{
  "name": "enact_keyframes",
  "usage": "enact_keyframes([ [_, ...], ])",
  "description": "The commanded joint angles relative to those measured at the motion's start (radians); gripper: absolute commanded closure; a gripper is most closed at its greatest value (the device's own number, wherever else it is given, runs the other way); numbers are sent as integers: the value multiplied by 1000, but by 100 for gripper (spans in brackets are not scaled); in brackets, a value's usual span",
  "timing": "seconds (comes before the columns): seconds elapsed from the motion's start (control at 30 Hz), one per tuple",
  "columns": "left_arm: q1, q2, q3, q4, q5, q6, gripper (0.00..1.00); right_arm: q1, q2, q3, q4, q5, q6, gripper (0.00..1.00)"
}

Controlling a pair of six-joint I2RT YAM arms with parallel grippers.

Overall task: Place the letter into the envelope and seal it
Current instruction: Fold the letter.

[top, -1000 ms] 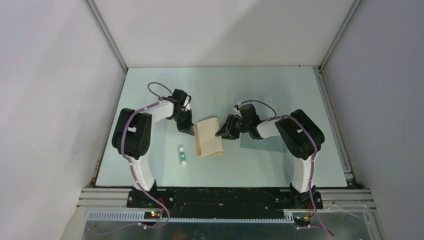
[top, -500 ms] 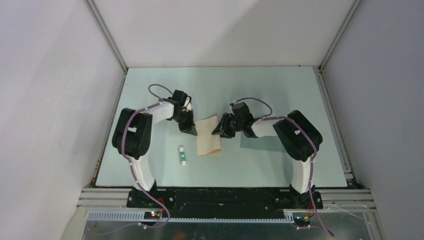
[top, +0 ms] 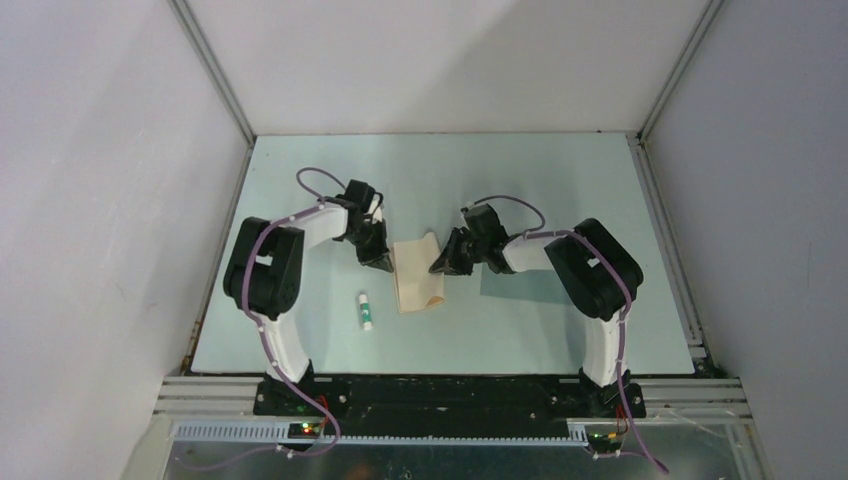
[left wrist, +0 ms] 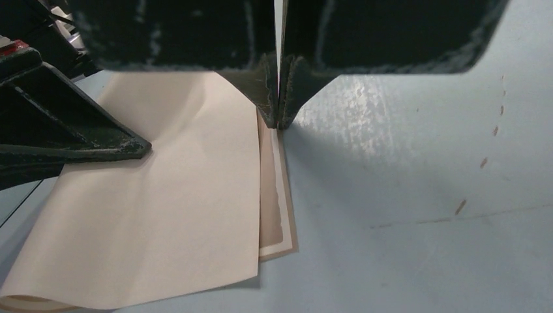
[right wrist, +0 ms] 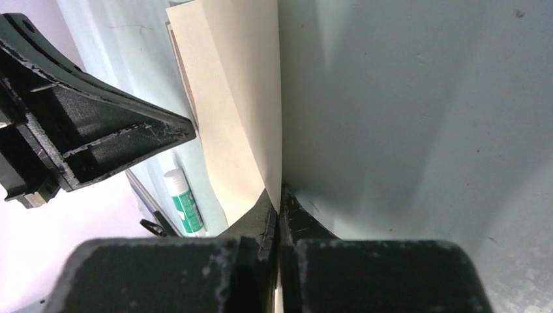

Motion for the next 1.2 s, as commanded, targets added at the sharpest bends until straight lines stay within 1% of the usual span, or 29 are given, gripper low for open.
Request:
enact_keyframes([
  [0.0, -10, -118, -3, -19, -39, 1, 100, -7, 36, 15, -25, 12, -27, 100],
  [0.13, -18, -164, -5, 27, 26, -44, 100, -4, 36, 14, -41, 28, -39, 100],
  [0.33, -69, -100, 17, 75, 94, -59, 100, 1, 38, 14, -48, 42, -49, 100],
  [0.43, -72, -46, 16, 104, 83, -64, 100, 3, 39, 15, -59, 50, -58, 100],
  [0.53, -72, 11, 45, 68, 33, -38, 100, 5, 39, 15, -64, 51, -63, 100],
  [0.6, -71, 37, 52, 20, -6, -23, 100, 3, 29, 15, -76, 55, -74, 93],
  [0.63, -71, 44, 51, 11, -18, -19, 100, 2, 13, 15, -89, 57, -86, 80],
  [0.67, -72, 46, 49, -4, -40, -12, 100, 0, 3, 15, -100, 61, -94, 72],
  [0.7, -71, 45, 47, -10, -46, -7, 100, -3, -34, 15, -123, 74, -111, 58],
  [0.73, -71, 47, 44, -20, -59, 1, 100, -5, -46, 15, -151, 83, -122, 52],
  [0.77, -71, 47, 42, -23, -63, 4, 100, -12, -81, 15, -168, 105, -142, 43],
  [0.83, -71, 51, 35, -29, -70, 13, 100, -24, -138, 15, -219, 139, -168, 37],
  [0.9, -71, 54, 27, -26, -65, 15, 100, -34, -186, 16, -253, 169, -190, 35],
  [0.93, -71, 56, 23, -21, -62, 15, 100, -37, -208, 18, -265, 175, -193, 36],
  [1.0, -71, 57, 16, -14, -53, 14, 100, -36, -222, 35, -278, 196, -204, 41],
  [1.03, -71, 57, 15, -14, -52, 15, 100, -29, -224, 48, -279, 200, -206, 51],
  [1.07, -71, 56, 13, -14, -52, 16, 100, -25, -221, 54, -273, 202, -209, 58],
  [1.1, -71, 56, 13, -14, -49, 17, 100, -16, -217, 69, -271, 198, -209, 73],
  [1.13, -70, 55, 12, -15, -48, 18, 100, -12, -201, 76, -261, 175, -207, 80],
  [1.17, -70, 55, 13, -15, -47, 19, 100, -8, -193, 82, -252, 159, -202, 92],
])
